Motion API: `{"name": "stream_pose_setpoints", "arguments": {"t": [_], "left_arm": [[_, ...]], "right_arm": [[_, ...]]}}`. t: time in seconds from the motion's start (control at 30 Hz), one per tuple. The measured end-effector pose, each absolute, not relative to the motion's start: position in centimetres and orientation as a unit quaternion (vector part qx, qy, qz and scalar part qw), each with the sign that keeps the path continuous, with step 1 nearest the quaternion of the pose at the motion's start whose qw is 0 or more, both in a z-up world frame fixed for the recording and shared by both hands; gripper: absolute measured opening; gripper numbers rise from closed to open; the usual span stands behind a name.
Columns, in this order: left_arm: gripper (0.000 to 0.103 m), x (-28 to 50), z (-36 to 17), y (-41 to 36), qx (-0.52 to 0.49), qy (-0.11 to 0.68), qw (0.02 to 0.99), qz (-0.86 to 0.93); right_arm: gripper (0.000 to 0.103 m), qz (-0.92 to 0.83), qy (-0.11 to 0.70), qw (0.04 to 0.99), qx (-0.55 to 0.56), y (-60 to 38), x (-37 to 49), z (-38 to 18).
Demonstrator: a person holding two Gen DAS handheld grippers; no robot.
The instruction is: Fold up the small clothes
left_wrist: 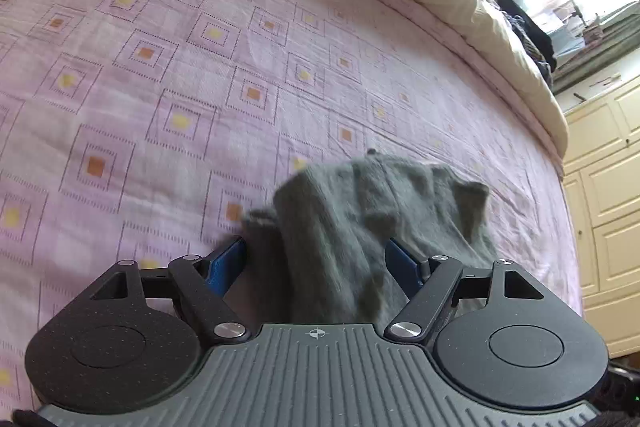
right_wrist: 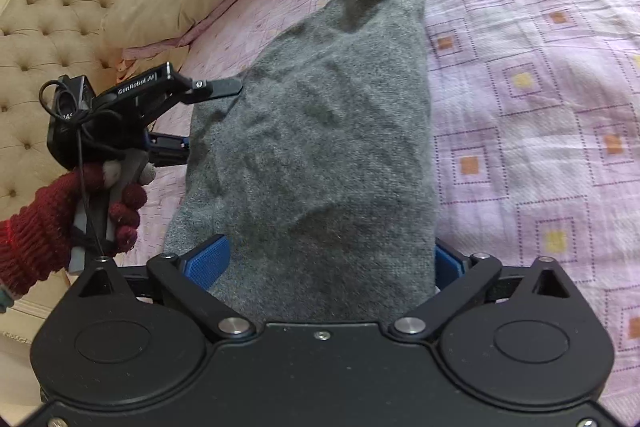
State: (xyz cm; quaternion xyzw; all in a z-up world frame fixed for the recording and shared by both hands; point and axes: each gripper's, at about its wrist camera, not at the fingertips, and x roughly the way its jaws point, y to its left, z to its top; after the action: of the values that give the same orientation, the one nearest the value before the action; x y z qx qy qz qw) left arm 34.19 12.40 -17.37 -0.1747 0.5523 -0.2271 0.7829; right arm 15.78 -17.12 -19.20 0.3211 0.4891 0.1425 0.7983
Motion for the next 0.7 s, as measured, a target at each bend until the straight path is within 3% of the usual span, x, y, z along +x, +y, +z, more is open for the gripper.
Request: {"name": "stream_pose_setpoints", "arguments": {"t": [0.3, 0.7], "left_arm": [[0.075, 34.9, -19.2, 13.8, -0.272, 0.586, 0.717, -0.263], [0.077, 28.1, -19.7, 14.5, -0.269, 0.583, 0.714, -0.279]], "right_arm": [[0.103, 0.148, 0.480, 0.791, 0.349, -17.6, 15.3, -19.5], [0.103, 0.158, 0.490, 0.787, 0.340, -17.4, 15.5, -19.2]]}}
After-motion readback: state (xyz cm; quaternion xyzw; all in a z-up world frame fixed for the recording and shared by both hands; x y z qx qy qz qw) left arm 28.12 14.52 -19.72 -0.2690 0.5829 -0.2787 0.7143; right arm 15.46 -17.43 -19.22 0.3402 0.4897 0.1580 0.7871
